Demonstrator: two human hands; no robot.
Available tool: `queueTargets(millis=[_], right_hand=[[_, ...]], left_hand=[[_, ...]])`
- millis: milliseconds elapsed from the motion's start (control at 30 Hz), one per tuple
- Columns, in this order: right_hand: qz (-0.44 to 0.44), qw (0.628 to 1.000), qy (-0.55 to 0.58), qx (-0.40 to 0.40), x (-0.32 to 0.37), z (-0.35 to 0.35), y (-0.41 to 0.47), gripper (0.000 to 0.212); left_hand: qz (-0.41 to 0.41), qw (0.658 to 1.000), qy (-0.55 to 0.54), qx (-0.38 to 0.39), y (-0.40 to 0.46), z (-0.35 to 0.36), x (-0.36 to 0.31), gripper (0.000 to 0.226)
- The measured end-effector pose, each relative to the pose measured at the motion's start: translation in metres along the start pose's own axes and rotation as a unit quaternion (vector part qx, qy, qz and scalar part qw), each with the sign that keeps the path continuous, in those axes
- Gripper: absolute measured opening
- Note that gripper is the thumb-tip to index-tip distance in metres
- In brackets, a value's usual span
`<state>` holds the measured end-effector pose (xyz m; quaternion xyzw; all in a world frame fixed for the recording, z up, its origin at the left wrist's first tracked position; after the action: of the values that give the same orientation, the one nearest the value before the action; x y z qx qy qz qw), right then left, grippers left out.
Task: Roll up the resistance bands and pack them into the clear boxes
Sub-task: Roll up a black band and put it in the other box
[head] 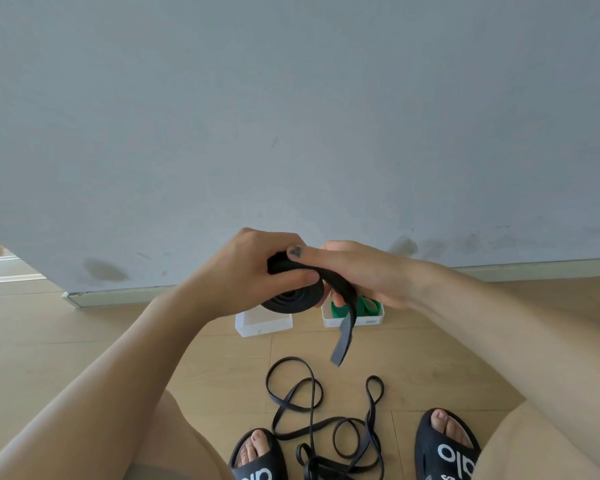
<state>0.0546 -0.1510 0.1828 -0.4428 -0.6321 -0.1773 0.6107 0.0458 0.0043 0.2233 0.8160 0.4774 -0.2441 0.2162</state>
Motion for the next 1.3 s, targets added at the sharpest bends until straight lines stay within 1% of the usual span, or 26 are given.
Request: queueTargets(millis=[100, 200, 267, 367, 433, 467, 533, 567, 633, 667, 733, 800, 867, 933, 967, 1033, 1067, 1133, 1200, 1267, 1300], right_hand=[[0.041, 0.993, 0.069, 0.084, 0.0, -0.005, -0.008, 0.045], [0.043, 0.979, 0.146, 0.137, 0.008, -0.005, -0.018, 0.034], [0.046, 0.979, 0.147, 0.133, 0.008, -0.004, -0.017, 0.032], [0.065, 0.991, 0.066, 0.095, -0.002, -0.003, -0.011, 0.041], [0.061, 0.994, 0.043, 0.078, -0.004, -0.001, -0.008, 0.042], [0.056, 0.995, 0.045, 0.074, -0.004, 0.0, -0.008, 0.042], [0.039, 0.993, 0.074, 0.088, -0.001, 0.001, -0.01, 0.045], [0.029, 0.988, 0.107, 0.104, 0.002, 0.001, -0.011, 0.044], [0.022, 0.975, 0.175, 0.134, 0.004, 0.0, -0.014, 0.039], [0.021, 0.972, 0.186, 0.142, 0.005, 0.0, -0.015, 0.036], [0.02, 0.981, 0.145, 0.13, 0.001, 0.0, -0.013, 0.035], [0.015, 0.993, 0.083, 0.086, -0.001, 0.0, -0.008, 0.041], [0.01, 0.998, 0.044, 0.05, -0.003, 0.0, -0.003, 0.049], [0.012, 0.999, 0.023, 0.044, -0.002, 0.001, -0.003, 0.055], [0.017, 0.998, 0.021, 0.053, -0.002, 0.001, -0.004, 0.054], [0.034, 0.996, 0.046, 0.066, -0.004, -0.003, -0.007, 0.045], [0.037, 0.995, 0.069, 0.057, -0.005, -0.008, -0.006, 0.039], [0.03, 0.994, 0.106, 0.011, -0.005, -0.017, -0.005, 0.032], [0.018, 0.991, 0.128, -0.022, -0.005, -0.022, -0.003, 0.032], [0.017, 0.988, 0.152, -0.014, -0.005, -0.02, -0.003, 0.03], [0.023, 0.986, 0.163, 0.008, -0.006, -0.017, -0.004, 0.028]], left_hand=[[0.009, 0.999, -0.032, -0.002, -0.003, -0.005, 0.0, 0.011], [-0.001, 0.998, -0.067, -0.012, -0.002, -0.007, -0.002, 0.013], [-0.01, 0.998, -0.068, -0.006, -0.001, -0.007, -0.002, 0.013], [-0.029, 0.999, -0.024, 0.027, 0.001, 0.0, -0.003, 0.011], [-0.021, 0.999, 0.007, 0.027, 0.002, 0.002, -0.005, 0.009], [-0.015, 1.0, 0.005, 0.02, 0.002, 0.0, -0.005, 0.007], [0.001, 1.0, -0.025, 0.001, 0.001, -0.005, -0.004, 0.006], [0.007, 0.999, -0.042, -0.008, 0.001, -0.008, -0.004, 0.006], [0.004, 0.997, -0.075, -0.02, -0.001, -0.011, -0.004, 0.01], [-0.001, 0.996, -0.084, -0.019, -0.001, -0.012, -0.004, 0.011], [-0.012, 0.997, -0.071, -0.002, -0.002, -0.01, -0.004, 0.012], [-0.022, 0.999, -0.018, 0.028, -0.002, -0.005, -0.004, 0.015], [-0.019, 0.998, 0.037, 0.041, -0.001, -0.001, -0.006, 0.014], [-0.02, 0.999, 0.034, 0.033, -0.001, -0.001, -0.006, 0.012], [-0.025, 0.999, 0.014, 0.026, -0.001, -0.003, -0.005, 0.011], [-0.039, 0.999, -0.03, 0.018, -0.003, -0.009, -0.001, 0.013], [-0.045, 0.998, -0.043, 0.018, -0.003, -0.011, 0.002, 0.013], [-0.051, 0.997, -0.055, 0.014, -0.004, -0.014, 0.005, 0.011], [-0.049, 0.997, -0.066, 0.003, -0.002, -0.016, 0.007, 0.011], [-0.049, 0.995, -0.082, -0.006, -0.001, -0.017, 0.007, 0.012], [-0.052, 0.994, -0.094, -0.011, -0.001, -0.017, 0.008, 0.012]])
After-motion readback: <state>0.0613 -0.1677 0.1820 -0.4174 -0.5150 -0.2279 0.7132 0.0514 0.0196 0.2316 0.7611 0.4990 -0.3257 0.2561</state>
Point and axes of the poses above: each hand's wrist, its own y-axis towards the middle knuckle, its own z-axis out of the palm, x = y × z, the point moved 5 cm from there along y, towards the middle knuckle, and after that the axes turned 2 degrees about -z, right-handed, at the moved point
